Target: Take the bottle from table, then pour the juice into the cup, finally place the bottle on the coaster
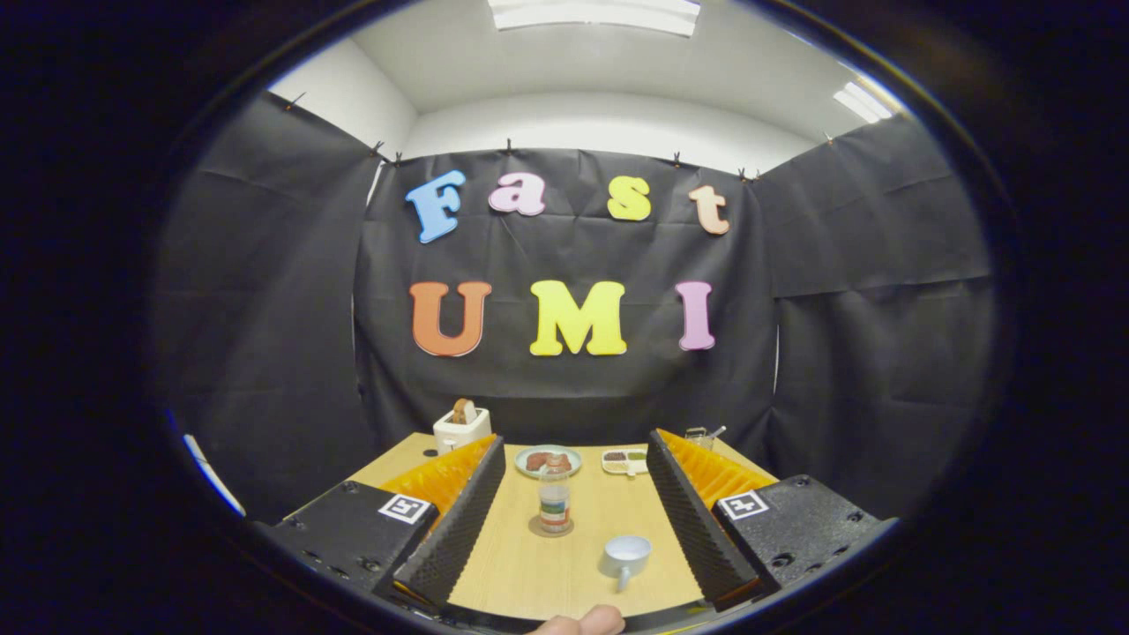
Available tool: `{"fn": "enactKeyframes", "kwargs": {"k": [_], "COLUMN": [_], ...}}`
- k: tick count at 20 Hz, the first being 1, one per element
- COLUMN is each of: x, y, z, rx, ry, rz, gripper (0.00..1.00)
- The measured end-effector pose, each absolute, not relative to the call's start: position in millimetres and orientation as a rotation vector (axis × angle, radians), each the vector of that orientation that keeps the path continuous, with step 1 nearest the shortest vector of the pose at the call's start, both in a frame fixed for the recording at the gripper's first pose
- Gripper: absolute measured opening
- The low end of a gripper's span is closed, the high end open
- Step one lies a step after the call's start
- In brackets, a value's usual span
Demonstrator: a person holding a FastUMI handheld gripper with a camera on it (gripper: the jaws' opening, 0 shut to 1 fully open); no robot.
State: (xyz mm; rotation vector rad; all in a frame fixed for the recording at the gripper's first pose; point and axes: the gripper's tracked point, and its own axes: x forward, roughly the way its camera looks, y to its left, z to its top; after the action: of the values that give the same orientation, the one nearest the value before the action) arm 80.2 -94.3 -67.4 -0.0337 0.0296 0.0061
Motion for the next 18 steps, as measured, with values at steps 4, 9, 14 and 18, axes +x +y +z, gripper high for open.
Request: {"fn": "enactKeyframes", "kwargs": {"k": [4,9,14,18], "x": [80,77,75,73], "y": [-94,-90,-83,-76], "z": [-75,-76,-83,-83], "rx": [-0.030,-0.020,-0.026,-0.029], "ry": [0.034,0.017,0.025,0.017], "rz": [0.013,0.022,0.030,0.040], "gripper": [1.00,1.00,1.00,1.00]}}
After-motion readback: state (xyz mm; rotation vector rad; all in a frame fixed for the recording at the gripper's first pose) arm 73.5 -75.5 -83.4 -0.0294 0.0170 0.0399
